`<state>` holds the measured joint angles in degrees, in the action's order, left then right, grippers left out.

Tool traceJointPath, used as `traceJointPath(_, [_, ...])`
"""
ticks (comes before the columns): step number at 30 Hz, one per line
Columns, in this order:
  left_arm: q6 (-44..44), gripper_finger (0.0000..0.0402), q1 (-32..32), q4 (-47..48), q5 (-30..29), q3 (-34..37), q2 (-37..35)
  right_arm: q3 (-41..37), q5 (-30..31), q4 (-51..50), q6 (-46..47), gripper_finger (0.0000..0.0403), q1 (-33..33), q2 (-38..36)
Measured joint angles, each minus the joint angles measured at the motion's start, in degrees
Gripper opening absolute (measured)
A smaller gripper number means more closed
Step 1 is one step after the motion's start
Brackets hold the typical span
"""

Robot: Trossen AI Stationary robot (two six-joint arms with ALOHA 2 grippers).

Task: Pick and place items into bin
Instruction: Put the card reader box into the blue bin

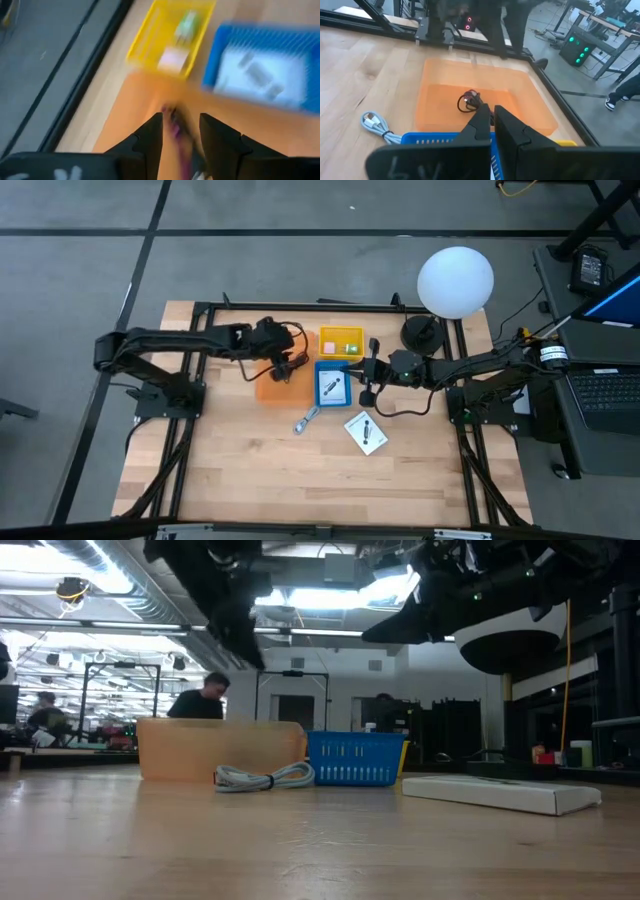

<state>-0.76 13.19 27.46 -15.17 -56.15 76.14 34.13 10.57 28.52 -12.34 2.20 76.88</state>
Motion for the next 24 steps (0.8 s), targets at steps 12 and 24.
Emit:
traceJointPath(12, [1.5,0.0101,-11.3,-25.5,7.5,10.1,-0.3,0.0,0.0,-5.1,4.6,0.0007,-0.2,0.0])
traceJointPath(24, [2.5,0.0101,-19.7,-42.3,7.4,13.6,4.2,2.9,3.5,-15.6,10.6,0.0007,-5.6,-0.4])
